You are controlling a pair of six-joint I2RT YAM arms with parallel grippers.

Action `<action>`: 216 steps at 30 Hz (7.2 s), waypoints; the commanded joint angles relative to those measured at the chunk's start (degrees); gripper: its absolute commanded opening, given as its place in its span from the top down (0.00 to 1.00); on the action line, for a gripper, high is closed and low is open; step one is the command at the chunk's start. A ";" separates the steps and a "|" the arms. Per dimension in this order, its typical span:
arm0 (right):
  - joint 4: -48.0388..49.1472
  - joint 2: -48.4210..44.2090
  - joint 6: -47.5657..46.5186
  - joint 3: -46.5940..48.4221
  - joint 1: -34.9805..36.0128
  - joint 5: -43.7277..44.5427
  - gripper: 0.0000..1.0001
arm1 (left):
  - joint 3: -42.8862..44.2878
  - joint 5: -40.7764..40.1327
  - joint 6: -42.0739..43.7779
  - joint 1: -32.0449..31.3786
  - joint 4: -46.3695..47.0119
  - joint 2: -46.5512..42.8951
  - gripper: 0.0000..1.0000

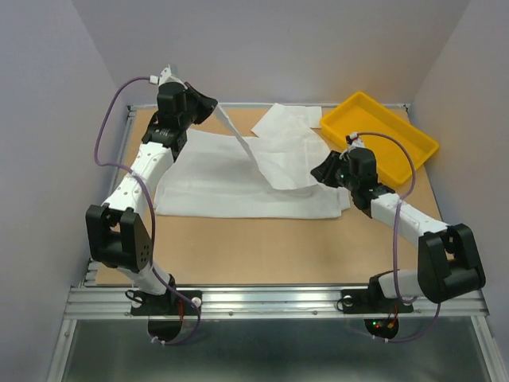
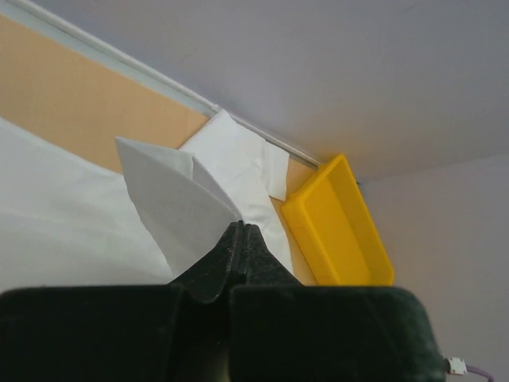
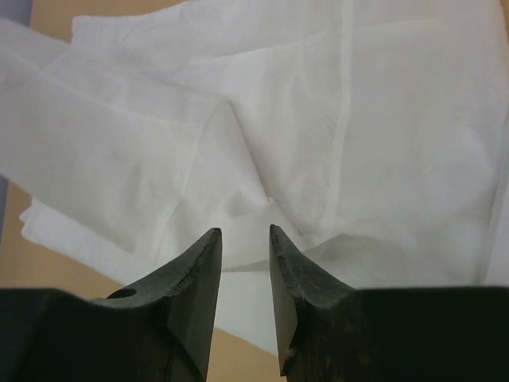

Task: Fold and stack the long sleeve shirts
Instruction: Fold the shirt

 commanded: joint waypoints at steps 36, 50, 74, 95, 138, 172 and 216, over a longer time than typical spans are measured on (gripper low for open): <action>26.14 26.68 -3.57 8.63 0.36 -18.59 0.65 | 23.36 -8.85 5.35 -7.24 -1.84 11.21 1.00; 26.06 31.43 -0.41 10.03 0.09 -11.81 0.64 | 15.27 -10.08 11.77 -7.06 -6.33 4.97 1.00; 26.23 32.66 2.05 8.63 -1.31 -8.74 0.64 | -0.26 -5.60 12.21 -5.30 -8.44 -5.05 1.00; 26.23 15.62 6.18 -4.28 -1.31 -9.97 0.63 | -31.77 -14.30 13.35 -0.29 -3.87 -18.69 1.00; 21.93 0.67 4.34 -12.64 -1.31 -13.22 0.60 | -44.32 -20.37 -0.98 3.93 -8.09 -21.05 0.31; 25.26 23.71 9.35 5.57 2.03 -15.16 0.60 | -32.02 -17.29 5.71 3.93 -12.48 -5.93 0.48; 15.07 5.77 2.32 -18.35 2.03 -5.40 0.60 | -29.03 -19.93 9.40 3.93 -18.02 3.03 0.86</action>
